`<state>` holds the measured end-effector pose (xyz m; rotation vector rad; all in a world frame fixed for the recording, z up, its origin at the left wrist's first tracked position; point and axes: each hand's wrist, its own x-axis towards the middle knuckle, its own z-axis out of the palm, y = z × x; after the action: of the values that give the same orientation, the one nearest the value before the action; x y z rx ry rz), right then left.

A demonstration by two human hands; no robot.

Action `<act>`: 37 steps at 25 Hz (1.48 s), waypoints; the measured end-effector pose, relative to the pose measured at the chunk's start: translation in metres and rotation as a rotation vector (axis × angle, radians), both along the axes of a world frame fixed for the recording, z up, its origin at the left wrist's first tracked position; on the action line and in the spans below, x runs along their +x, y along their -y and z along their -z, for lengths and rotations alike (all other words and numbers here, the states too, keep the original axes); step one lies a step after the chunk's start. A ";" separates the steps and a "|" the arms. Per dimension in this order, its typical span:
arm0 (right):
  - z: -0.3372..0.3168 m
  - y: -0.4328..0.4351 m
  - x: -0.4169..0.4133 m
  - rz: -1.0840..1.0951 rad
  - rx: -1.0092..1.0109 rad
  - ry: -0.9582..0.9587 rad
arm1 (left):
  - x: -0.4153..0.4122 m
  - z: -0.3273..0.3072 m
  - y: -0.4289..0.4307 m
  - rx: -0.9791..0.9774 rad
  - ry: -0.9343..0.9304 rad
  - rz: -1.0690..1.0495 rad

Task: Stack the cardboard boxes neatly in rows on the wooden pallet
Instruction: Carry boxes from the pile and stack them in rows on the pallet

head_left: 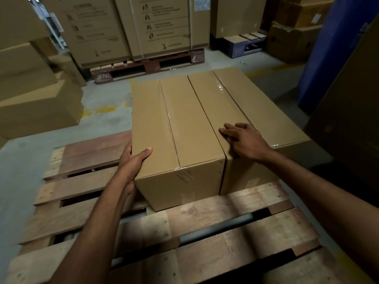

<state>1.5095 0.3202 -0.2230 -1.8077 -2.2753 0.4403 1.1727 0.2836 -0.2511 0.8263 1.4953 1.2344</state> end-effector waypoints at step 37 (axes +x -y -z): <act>0.014 0.000 -0.003 0.070 0.056 -0.096 | -0.007 0.004 0.013 -0.013 -0.075 0.082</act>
<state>1.5069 0.3200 -0.2369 -1.7932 -2.1326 0.4374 1.1655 0.2701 -0.2553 0.9254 1.5129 1.1432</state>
